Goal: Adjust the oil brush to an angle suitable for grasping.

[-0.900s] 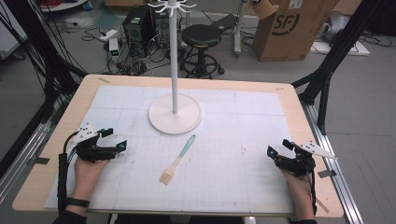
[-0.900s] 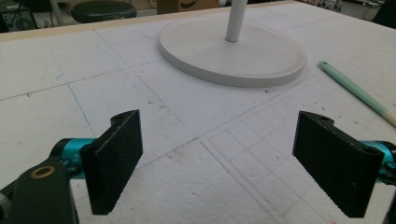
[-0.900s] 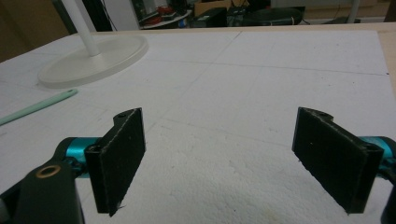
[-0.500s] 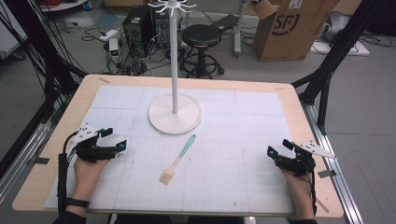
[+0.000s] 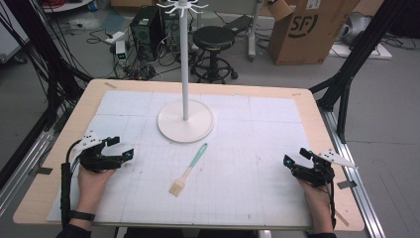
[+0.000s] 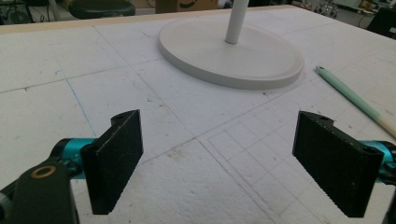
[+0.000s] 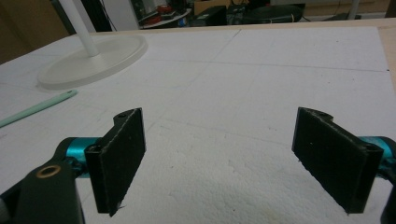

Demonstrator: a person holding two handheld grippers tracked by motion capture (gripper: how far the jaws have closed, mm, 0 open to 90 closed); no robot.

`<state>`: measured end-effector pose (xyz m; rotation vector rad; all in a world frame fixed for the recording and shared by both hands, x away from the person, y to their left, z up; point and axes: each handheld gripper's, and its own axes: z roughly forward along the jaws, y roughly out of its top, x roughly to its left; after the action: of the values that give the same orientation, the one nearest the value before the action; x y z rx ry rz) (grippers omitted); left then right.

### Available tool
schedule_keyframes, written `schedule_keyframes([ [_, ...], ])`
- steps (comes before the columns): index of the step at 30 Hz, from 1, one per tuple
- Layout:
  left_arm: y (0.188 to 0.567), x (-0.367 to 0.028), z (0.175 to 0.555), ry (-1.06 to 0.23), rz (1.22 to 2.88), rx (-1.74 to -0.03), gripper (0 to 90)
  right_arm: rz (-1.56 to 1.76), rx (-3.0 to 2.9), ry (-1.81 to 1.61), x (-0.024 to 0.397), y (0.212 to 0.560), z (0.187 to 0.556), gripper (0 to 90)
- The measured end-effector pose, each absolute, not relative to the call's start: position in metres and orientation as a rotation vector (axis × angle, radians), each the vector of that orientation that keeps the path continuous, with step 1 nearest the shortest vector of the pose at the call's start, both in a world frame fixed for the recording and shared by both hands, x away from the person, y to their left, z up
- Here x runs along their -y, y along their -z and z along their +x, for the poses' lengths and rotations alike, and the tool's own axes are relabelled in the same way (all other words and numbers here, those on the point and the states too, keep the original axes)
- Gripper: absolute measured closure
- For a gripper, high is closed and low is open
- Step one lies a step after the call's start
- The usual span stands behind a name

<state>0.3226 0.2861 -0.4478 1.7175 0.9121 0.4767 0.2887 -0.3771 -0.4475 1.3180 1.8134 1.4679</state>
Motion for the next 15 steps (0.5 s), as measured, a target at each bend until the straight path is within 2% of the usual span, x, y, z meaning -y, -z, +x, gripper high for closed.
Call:
schedule_keyframes([
  [7, 0.443, -0.285, 0.318, -0.476, 1.723, -0.911, 17.2, 1.328, -1.808, -1.473, 0.378, 0.448, 0.289, 16.6],
  [15, 0.430, -0.291, 0.309, -0.509, 1.638, -0.906, 16.9, 1.332, -1.805, -1.474, 0.378, 0.447, 0.289, 16.5],
])
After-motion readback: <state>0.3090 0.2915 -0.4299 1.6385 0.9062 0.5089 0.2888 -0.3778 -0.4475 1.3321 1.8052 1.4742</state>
